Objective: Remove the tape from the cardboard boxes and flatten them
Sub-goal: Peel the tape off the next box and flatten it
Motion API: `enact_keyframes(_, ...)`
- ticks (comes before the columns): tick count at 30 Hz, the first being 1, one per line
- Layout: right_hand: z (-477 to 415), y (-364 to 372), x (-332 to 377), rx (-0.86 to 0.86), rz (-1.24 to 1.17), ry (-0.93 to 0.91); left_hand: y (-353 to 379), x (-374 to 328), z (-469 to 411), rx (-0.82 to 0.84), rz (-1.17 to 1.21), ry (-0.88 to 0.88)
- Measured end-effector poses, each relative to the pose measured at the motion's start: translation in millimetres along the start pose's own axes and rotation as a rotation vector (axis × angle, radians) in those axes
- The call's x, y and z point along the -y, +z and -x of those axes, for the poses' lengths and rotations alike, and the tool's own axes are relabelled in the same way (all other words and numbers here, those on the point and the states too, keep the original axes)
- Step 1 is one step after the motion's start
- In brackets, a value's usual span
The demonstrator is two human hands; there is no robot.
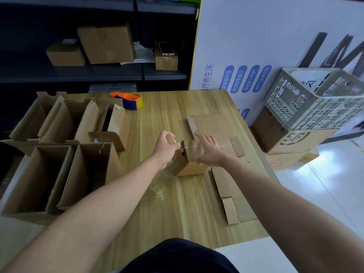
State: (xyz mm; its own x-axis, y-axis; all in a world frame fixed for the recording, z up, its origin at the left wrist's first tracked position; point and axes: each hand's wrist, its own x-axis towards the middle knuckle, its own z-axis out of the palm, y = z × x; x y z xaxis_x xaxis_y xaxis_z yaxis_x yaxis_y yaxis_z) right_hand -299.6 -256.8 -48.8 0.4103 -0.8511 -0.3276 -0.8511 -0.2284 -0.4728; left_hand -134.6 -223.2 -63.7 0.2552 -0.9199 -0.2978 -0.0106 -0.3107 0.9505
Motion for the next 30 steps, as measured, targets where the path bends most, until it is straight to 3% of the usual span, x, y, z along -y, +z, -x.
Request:
enact_keyframes(3,-3,7,7,0.127,0.169,-0.058,11,-14,3,0.033,0.164,-0.02)
enact_keyframes(8,-3,6,-4,-0.118,0.188,-0.139,19,-22,6,0.041,0.356,-0.093)
enact_keyframes(15,4,-5,-5,-0.214,0.048,-0.27,29,-30,-2,-0.166,0.488,-0.133)
enact_keyframes(20,14,-17,-30,-0.236,-0.03,-0.226,-6,-32,-20,-0.46,0.552,-0.17)
enact_keyframes(22,19,-20,-44,-0.241,-0.058,-0.185,-30,-29,-26,-0.484,0.527,-0.167)
enact_keyframes(24,21,-21,-51,-0.246,-0.068,-0.162,-43,-25,-28,-0.404,0.452,-0.179)
enact_keyframes(30,15,-19,-44,-0.255,-0.072,-0.177,-20,-2,-15,-0.053,-0.234,-0.035)
